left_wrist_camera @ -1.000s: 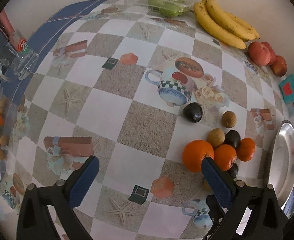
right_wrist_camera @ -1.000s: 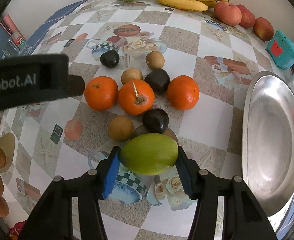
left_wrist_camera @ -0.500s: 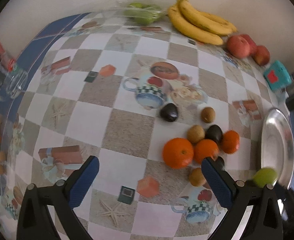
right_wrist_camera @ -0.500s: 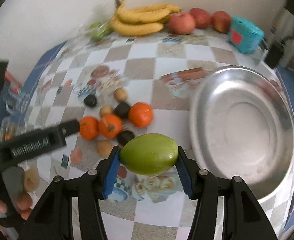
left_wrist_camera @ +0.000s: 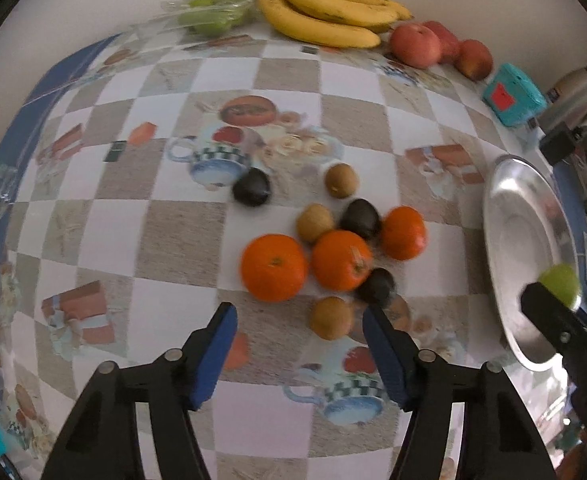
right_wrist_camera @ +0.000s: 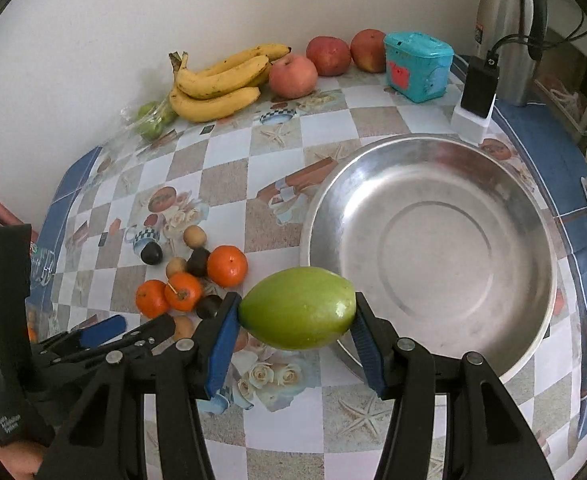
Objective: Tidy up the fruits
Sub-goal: 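Lift the green fruit with the right tool while the left tool grasps a kiwi, then carry both fruits over the steel bowl and open both tools to drop them, then move both tools back toward the remaining fruit cluster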
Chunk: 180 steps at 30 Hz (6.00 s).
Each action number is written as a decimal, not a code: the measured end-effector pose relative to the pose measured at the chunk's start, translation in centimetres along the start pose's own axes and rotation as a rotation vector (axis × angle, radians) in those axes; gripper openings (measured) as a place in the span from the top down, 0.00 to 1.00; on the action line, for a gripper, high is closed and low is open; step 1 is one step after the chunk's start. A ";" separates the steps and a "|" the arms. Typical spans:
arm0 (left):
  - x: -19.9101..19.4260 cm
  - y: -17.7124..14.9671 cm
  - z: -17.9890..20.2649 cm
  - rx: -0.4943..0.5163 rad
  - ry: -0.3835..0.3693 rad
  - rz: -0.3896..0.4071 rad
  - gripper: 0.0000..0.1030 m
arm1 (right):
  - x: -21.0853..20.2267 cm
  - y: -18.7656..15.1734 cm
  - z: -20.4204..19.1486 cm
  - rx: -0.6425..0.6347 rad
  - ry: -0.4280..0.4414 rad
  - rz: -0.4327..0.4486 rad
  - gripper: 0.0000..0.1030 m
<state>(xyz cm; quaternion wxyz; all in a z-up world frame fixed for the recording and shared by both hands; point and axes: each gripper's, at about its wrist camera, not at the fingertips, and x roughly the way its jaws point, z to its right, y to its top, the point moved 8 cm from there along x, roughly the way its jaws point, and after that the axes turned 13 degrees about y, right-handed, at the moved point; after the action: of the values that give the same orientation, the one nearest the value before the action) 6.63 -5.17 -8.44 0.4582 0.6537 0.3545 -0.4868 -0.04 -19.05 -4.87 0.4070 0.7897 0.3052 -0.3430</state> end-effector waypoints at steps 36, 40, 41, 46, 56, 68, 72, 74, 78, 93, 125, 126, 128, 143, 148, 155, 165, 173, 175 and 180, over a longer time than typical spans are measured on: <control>-0.1 -0.6 1.0 0.014 -0.035 -0.010 0.90 | 0.3 -0.3 -0.2 -0.004 0.011 -0.018 0.46; 0.2 -0.7 1.0 -0.002 -0.056 -0.025 0.72 | 0.4 -0.4 -0.2 -0.007 0.012 -0.021 0.46; 0.4 -0.7 1.0 -0.003 -0.055 -0.032 0.65 | 0.5 -0.4 -0.3 -0.007 0.011 -0.023 0.46; 0.9 -1.3 1.7 0.024 -0.058 -0.051 0.64 | 0.6 -0.5 -0.3 -0.009 0.011 -0.028 0.46; 0.4 -1.4 2.5 0.041 -0.064 -0.033 0.73 | 0.6 -0.6 -0.2 -0.005 0.013 -0.027 0.46; -4.3 1.8 4.8 0.048 -0.133 0.148 0.73 | -1.0 0.6 5.5 0.122 -0.107 0.029 0.46; -5.9 2.3 8.5 0.124 -0.190 0.193 0.73 | -1.1 1.0 7.8 0.199 -0.112 0.045 0.46; -6.3 2.6 10.4 0.159 -0.211 0.210 0.73 | -1.1 1.1 8.6 0.219 -0.122 0.053 0.46; -6.1 2.8 14.5 0.236 -0.223 0.220 0.74 | -1.7 1.4 10.7 0.280 -0.149 0.085 0.45; -3.2 1.4 17.7 0.307 -0.199 0.192 0.73 | -1.4 0.1 15.5 0.423 -0.222 0.076 0.45; -3.7 3.8 5.2 0.005 -0.002 0.154 0.39 | -3.9 1.0 12.6 0.306 -0.235 0.132 0.35; -3.6 3.8 4.4 -0.016 0.007 0.148 0.39 | -3.8 1.0 12.1 0.292 -0.232 0.129 0.35; -3.5 3.7 3.2 -0.044 0.019 0.138 0.39 | -3.7 1.1 11.1 0.258 -0.222 0.122 0.35; -2.7 3.0 0.3 -0.095 0.078 0.093 0.15 | -2.7 1.1 7.8 0.148 -0.216 0.079 0.18; -1.9 2.7 0.3 -0.079 0.108 0.079 0.05 | -2.4 1.0 7.8 0.140 -0.225 0.069 0.18; -1.6 2.7 -0.1 -0.083 0.133 0.087 0.00 | -2.2 1.1 7.7 0.121 -0.224 0.069 0.17; -1.6 2.5 -1.3 -0.095 0.146 0.102 0.00 | -2.1 1.1 7.4 0.106 -0.224 0.084 0.01; -1.8 2.3 -3.1 -0.102 0.177 0.112 0.00 | -1.8 1.1 6.6 0.101 -0.191 0.084 0.01; -2.0 2.4 -3.7 -0.091 0.199 0.123 0.00 | -1.5 1.0 6.1 0.093 -0.169 0.074 0.01; -2.1 2.6 -5.8 -0.095 0.238 0.135 0.00 | -0.8 0.9 4.3 0.067 -0.120 0.062 0.01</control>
<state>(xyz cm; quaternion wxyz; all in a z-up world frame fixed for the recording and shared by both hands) 10.19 -0.55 -5.15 0.4751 0.7067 0.3840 -0.3568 -1.06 -23.35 -5.71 0.4084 0.7900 0.2438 -0.3869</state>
